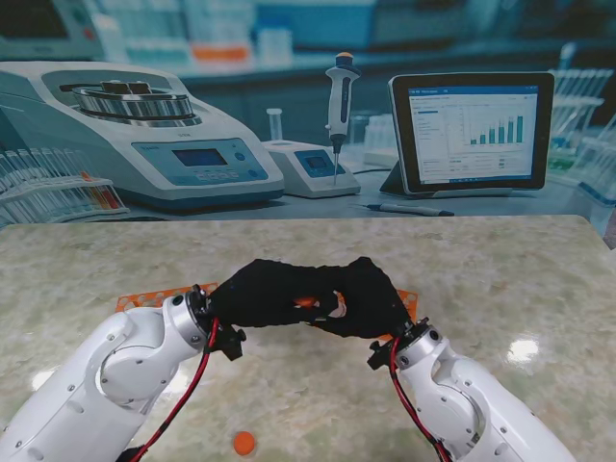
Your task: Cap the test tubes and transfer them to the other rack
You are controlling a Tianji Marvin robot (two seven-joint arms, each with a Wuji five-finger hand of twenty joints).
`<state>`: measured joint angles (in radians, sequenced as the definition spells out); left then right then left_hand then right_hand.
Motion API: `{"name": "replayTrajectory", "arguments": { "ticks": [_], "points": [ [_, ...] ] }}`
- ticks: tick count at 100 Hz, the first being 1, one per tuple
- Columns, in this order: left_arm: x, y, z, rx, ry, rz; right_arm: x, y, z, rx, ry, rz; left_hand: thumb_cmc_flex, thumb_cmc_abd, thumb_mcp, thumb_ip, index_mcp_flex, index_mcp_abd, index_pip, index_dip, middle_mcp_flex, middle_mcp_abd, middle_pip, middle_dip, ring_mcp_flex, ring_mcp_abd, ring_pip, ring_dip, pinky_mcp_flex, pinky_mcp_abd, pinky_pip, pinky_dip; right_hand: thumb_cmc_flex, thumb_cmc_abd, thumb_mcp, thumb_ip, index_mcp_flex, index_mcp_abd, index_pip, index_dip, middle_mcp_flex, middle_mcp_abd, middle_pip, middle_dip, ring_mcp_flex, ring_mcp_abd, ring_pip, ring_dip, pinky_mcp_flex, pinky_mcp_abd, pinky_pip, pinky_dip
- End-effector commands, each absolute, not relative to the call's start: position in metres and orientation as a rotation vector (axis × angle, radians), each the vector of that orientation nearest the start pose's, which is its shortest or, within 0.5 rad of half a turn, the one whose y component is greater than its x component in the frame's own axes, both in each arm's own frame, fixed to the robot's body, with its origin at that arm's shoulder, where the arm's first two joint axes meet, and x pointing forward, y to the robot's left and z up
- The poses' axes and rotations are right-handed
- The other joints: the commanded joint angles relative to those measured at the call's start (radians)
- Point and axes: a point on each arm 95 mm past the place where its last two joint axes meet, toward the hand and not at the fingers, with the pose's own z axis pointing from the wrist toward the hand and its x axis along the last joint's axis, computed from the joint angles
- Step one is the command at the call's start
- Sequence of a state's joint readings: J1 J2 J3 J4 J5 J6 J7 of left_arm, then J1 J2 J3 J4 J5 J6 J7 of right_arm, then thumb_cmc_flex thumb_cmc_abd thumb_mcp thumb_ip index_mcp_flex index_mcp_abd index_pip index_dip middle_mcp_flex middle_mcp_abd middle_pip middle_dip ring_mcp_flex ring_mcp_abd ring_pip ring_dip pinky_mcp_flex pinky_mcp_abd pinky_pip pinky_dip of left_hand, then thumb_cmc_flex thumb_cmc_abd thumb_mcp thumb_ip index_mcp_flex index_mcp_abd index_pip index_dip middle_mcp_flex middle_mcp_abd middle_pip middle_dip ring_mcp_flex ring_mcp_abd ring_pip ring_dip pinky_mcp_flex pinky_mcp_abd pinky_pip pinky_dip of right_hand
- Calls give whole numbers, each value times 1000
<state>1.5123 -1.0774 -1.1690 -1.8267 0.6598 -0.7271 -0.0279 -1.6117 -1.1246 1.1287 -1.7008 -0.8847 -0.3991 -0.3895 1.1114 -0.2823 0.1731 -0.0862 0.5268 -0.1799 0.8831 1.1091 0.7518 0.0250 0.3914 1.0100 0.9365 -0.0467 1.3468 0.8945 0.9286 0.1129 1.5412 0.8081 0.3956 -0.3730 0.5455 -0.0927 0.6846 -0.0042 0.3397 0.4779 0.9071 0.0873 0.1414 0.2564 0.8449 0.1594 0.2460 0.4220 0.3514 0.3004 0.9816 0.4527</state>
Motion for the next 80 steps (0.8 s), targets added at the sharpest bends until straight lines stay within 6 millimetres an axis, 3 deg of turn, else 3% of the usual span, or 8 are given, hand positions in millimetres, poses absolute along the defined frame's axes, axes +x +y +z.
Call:
{"name": "replayTrajectory", "arguments": {
  "ticks": [1, 80],
  "points": [
    [348, -88, -209, -568, 1682, -2468, 352, 71, -275, 877, 1285, 2211, 180, 212, 354, 56, 169, -95, 398, 184, 96, -31, 390, 54, -24, -282, 0, -9, 7, 8, -4, 14, -44, 39, -11, 18, -32, 18, -19, -15, -35, 13, -22, -26, -38, 6, -42, -28, -38, 22, -33, -34],
    [345, -74, -210, -586, 1692, -2420, 361, 54, -270, 910, 1327, 2109, 180, 210, 354, 56, 171, -95, 392, 198, 99, -31, 386, 58, -25, -276, 2, -6, 2, 9, -27, 46, -175, 40, 26, 10, -45, 15, -19, -33, -84, 9, -27, -69, -115, 12, -62, -84, -106, 27, -80, -90]
  ]
}}
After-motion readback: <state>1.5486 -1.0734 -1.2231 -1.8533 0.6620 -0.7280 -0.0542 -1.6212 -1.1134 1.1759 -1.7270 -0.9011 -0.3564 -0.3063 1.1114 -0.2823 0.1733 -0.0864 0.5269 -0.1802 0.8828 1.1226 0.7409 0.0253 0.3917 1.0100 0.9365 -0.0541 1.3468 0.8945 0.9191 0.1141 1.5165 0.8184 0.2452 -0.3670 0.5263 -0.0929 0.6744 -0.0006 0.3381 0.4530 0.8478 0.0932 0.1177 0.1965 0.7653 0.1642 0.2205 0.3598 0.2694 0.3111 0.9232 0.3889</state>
